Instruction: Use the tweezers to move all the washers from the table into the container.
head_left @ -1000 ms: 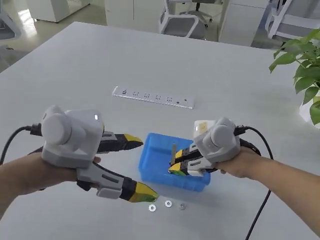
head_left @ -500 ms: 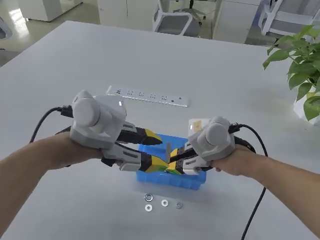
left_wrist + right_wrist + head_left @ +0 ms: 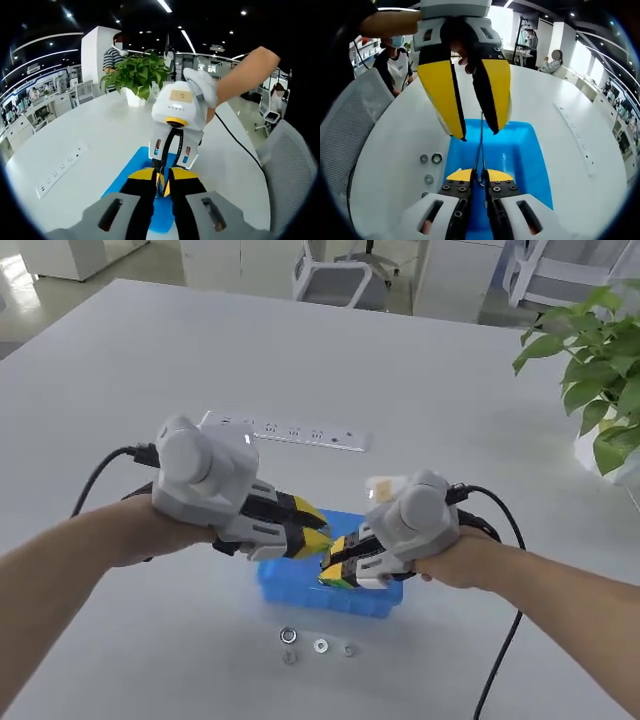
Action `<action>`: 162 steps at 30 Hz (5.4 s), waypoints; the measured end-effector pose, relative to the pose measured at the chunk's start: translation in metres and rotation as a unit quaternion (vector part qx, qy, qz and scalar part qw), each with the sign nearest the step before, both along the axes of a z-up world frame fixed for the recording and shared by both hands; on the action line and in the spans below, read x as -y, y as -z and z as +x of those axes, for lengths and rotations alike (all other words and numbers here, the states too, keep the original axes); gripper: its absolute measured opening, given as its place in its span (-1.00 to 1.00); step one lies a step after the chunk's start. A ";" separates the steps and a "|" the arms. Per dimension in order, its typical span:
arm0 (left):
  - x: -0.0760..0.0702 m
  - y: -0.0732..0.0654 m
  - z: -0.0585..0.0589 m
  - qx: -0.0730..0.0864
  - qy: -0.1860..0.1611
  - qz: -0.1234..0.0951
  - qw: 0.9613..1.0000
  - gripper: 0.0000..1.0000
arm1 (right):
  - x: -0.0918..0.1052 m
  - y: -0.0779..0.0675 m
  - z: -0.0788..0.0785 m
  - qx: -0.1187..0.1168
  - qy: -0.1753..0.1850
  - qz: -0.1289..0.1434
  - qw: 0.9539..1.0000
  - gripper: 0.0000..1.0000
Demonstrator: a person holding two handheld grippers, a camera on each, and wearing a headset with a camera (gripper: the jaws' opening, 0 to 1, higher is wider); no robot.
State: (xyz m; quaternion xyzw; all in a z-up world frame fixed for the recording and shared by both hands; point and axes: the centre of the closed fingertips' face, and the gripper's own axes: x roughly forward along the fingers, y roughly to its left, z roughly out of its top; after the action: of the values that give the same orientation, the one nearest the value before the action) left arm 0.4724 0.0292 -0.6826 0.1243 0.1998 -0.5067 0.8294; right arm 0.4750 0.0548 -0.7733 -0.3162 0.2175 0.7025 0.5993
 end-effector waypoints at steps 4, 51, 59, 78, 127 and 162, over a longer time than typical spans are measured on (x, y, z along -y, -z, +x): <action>0.002 0.002 0.002 -0.005 0.008 0.002 1.000 -0.85 | 0.000 0.000 0.000 0.002 -0.001 -0.001 1.000 -0.80; -0.002 -0.026 0.001 0.010 0.003 0.006 1.000 -0.89 | 0.034 -0.045 0.002 0.018 0.075 0.041 0.996 -0.40; -0.006 -0.037 -0.005 0.019 0.003 0.018 1.000 -0.90 | 0.046 -0.057 -0.003 0.025 0.100 0.055 0.993 -0.33; -0.011 -0.059 -0.032 0.034 0.007 0.033 0.999 -0.92 | 0.072 -0.070 -0.028 0.031 0.147 0.075 0.986 -0.21; -0.007 -0.019 -0.086 0.006 0.028 0.032 0.999 -0.93 | 0.095 -0.049 -0.071 0.005 0.192 0.068 0.979 0.36; -0.004 0.007 -0.093 -0.007 0.037 0.044 0.998 -0.92 | 0.100 -0.039 -0.080 -0.009 0.197 0.057 0.979 0.32</action>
State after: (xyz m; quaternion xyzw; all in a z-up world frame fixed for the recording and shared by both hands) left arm 0.3794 0.0328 -0.6891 0.1649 0.2230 -0.5287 0.8022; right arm 0.3951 -0.0452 -0.7342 -0.2265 0.2405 0.5848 0.7408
